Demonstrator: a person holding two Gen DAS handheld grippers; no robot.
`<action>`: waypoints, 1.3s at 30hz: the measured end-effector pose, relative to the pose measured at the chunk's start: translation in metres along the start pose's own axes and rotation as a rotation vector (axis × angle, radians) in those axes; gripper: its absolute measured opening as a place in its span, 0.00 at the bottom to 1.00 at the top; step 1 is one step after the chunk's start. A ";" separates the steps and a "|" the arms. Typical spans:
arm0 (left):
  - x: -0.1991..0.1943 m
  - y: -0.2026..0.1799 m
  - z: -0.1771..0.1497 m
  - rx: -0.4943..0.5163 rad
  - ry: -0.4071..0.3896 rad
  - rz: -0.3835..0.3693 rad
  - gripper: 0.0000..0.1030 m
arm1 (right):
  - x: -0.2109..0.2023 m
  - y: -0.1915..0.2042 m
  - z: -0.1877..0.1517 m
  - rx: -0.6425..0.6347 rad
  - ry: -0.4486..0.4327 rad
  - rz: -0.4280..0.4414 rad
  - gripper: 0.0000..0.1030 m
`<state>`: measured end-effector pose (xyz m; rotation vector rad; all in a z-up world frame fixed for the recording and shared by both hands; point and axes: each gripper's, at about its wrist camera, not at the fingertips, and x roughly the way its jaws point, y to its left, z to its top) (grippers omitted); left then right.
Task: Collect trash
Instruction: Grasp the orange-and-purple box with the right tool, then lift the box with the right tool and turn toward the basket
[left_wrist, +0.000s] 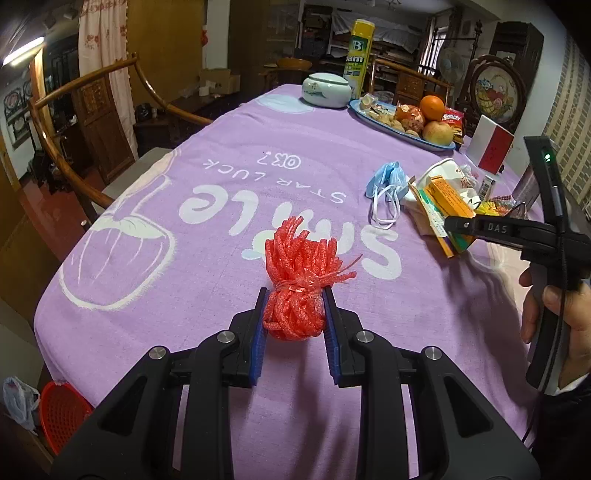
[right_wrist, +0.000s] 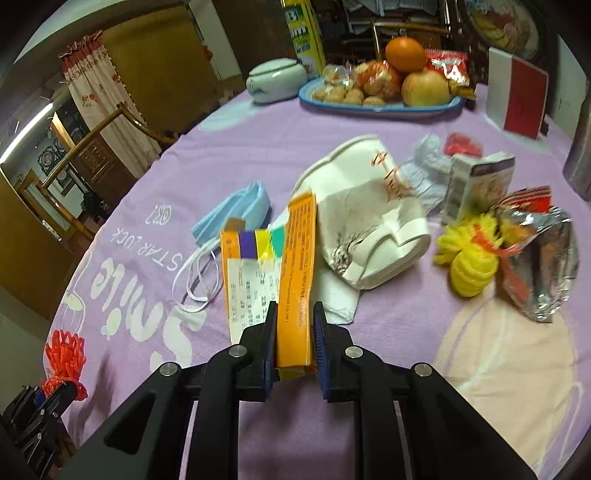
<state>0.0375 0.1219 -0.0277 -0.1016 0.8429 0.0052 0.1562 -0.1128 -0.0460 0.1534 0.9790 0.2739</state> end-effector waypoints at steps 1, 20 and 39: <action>-0.001 0.000 0.000 0.001 -0.001 0.002 0.27 | -0.004 0.000 0.000 0.000 -0.010 0.007 0.18; -0.039 0.016 -0.015 -0.019 -0.056 0.000 0.27 | -0.021 0.027 -0.048 -0.071 0.069 0.017 0.18; -0.047 0.014 -0.023 -0.013 -0.061 -0.014 0.27 | -0.030 0.030 -0.057 -0.083 0.020 0.012 0.17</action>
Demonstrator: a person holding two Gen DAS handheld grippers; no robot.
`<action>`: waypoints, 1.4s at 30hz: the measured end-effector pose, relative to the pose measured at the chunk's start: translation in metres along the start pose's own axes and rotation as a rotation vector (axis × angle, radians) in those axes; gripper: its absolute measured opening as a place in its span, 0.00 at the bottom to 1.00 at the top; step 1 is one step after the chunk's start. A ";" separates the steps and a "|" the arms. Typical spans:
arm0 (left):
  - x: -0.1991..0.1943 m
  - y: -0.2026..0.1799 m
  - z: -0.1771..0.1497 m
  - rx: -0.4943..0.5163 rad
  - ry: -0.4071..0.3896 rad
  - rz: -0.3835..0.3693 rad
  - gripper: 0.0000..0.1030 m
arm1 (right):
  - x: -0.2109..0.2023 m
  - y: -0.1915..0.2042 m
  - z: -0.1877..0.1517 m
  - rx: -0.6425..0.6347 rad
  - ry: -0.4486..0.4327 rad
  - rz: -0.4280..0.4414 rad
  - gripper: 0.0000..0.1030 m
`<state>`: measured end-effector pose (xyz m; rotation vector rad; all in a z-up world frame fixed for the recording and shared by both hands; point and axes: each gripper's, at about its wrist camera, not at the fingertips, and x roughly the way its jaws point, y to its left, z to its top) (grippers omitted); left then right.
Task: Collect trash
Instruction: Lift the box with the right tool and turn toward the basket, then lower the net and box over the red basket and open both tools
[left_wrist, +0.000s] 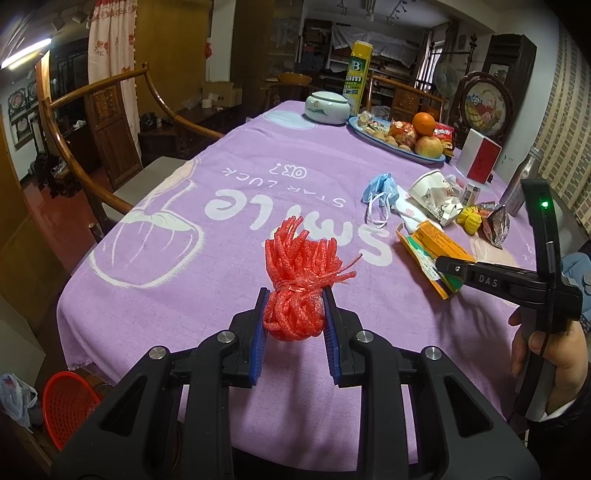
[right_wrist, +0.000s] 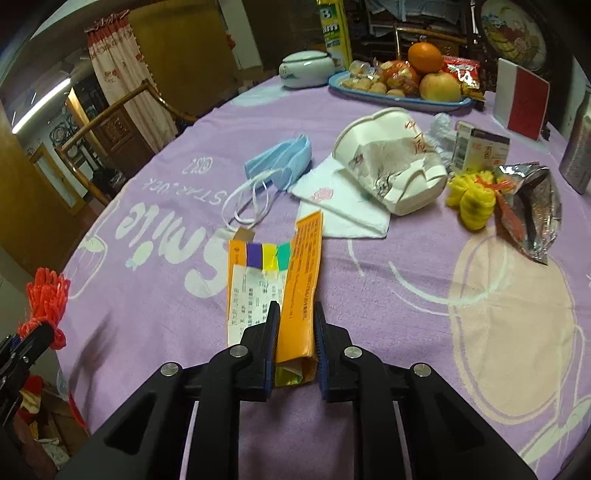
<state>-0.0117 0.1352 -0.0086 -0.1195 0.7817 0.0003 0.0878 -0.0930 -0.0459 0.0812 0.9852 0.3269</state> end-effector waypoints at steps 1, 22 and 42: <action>-0.001 0.001 0.000 -0.001 -0.001 0.002 0.27 | -0.003 0.001 0.000 0.001 -0.005 0.002 0.17; -0.039 0.028 -0.007 -0.051 -0.067 0.036 0.27 | -0.040 0.051 -0.005 -0.041 -0.050 0.118 0.17; -0.109 0.142 -0.048 -0.227 -0.125 0.230 0.27 | -0.051 0.235 -0.025 -0.346 0.024 0.419 0.17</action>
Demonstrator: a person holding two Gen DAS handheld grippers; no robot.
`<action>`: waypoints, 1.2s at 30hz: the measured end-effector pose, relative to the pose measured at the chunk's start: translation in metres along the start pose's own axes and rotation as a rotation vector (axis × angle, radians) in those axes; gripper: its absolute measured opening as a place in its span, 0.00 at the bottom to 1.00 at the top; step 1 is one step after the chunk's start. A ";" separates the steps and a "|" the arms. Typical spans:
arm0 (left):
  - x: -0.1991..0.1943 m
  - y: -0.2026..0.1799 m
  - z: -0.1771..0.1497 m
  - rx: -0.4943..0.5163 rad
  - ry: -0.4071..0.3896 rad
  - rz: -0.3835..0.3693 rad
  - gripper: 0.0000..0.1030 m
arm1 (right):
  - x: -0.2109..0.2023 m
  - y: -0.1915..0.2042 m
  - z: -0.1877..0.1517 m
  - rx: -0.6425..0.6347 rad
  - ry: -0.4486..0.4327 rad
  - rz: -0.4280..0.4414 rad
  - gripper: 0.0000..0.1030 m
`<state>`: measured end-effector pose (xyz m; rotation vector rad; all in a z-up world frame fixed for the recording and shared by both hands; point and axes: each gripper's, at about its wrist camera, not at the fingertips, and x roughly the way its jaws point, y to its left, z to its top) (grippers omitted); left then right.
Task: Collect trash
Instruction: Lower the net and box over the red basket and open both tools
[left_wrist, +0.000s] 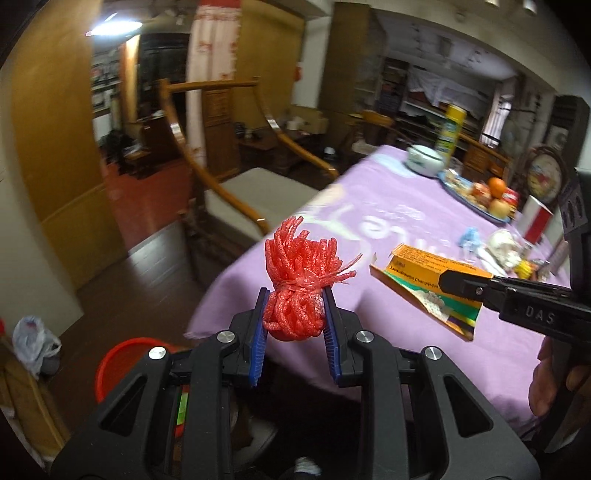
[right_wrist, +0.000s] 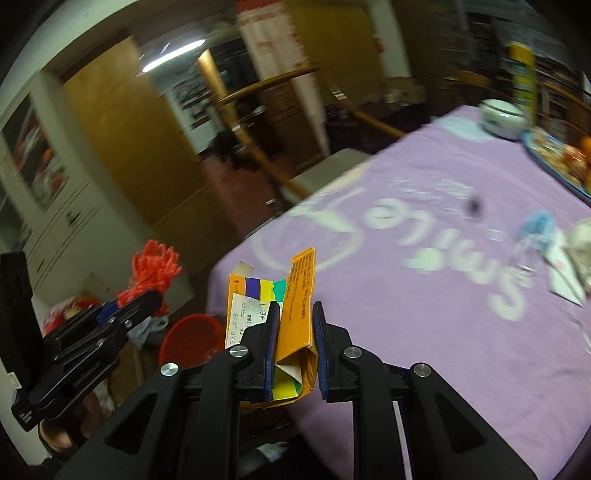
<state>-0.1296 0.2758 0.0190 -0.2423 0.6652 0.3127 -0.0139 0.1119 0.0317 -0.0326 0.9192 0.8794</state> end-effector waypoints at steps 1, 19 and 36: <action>-0.001 0.009 -0.002 -0.012 0.002 0.017 0.27 | 0.005 0.009 0.001 -0.014 0.011 0.012 0.17; 0.039 0.153 -0.072 -0.264 0.232 0.217 0.27 | 0.170 0.146 -0.022 -0.230 0.353 0.112 0.17; 0.100 0.239 -0.145 -0.412 0.489 0.390 0.27 | 0.316 0.207 -0.084 -0.321 0.612 0.114 0.18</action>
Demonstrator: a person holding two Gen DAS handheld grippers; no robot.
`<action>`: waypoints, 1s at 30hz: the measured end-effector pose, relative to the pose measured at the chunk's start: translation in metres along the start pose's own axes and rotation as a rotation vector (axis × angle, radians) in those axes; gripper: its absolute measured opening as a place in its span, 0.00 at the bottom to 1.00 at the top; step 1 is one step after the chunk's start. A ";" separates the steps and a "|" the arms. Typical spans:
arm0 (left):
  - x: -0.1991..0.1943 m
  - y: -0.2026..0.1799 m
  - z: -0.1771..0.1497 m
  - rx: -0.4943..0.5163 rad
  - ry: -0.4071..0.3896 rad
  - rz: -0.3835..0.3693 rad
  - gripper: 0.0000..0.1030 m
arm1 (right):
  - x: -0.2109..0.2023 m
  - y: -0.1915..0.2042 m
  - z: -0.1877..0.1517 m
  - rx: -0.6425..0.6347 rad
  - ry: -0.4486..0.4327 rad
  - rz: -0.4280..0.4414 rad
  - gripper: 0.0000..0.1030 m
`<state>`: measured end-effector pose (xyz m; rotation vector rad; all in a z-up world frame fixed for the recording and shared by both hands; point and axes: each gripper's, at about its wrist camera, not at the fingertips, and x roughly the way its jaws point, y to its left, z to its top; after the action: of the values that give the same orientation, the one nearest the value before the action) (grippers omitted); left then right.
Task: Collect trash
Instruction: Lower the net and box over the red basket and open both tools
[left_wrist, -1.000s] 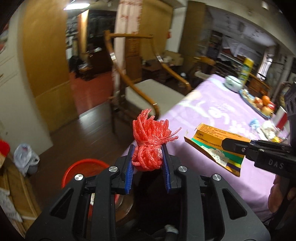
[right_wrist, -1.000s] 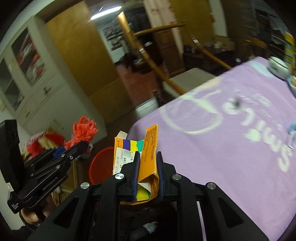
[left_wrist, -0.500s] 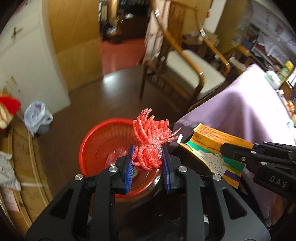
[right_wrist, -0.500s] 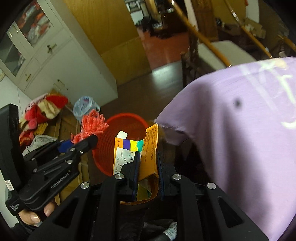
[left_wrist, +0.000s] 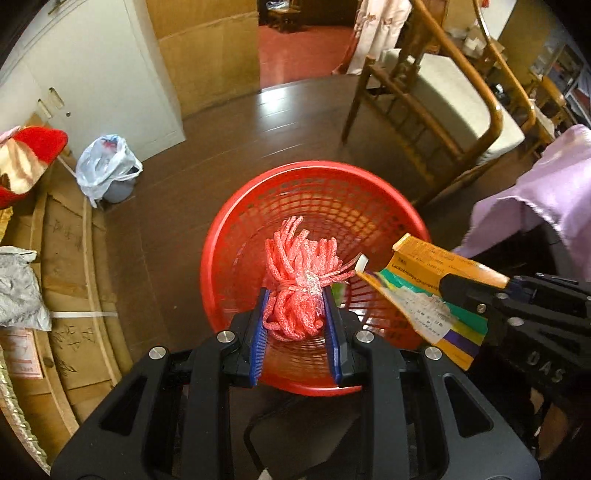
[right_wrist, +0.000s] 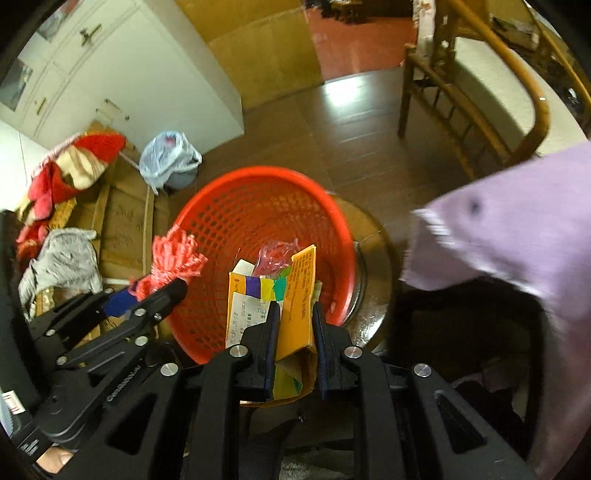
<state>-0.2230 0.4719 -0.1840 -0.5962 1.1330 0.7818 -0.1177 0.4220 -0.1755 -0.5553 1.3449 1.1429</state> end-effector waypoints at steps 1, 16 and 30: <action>0.002 0.002 0.000 0.000 0.004 0.009 0.27 | 0.005 0.002 0.000 -0.006 0.007 -0.003 0.18; 0.017 0.015 0.001 -0.053 0.039 0.006 0.49 | 0.020 0.007 0.002 -0.038 -0.011 -0.004 0.55; -0.096 -0.011 0.014 -0.012 -0.247 0.031 0.65 | -0.124 -0.006 -0.024 -0.028 -0.292 -0.071 0.70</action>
<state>-0.2276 0.4528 -0.0885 -0.4786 0.9129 0.8646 -0.1037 0.3597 -0.0667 -0.4336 1.0523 1.1375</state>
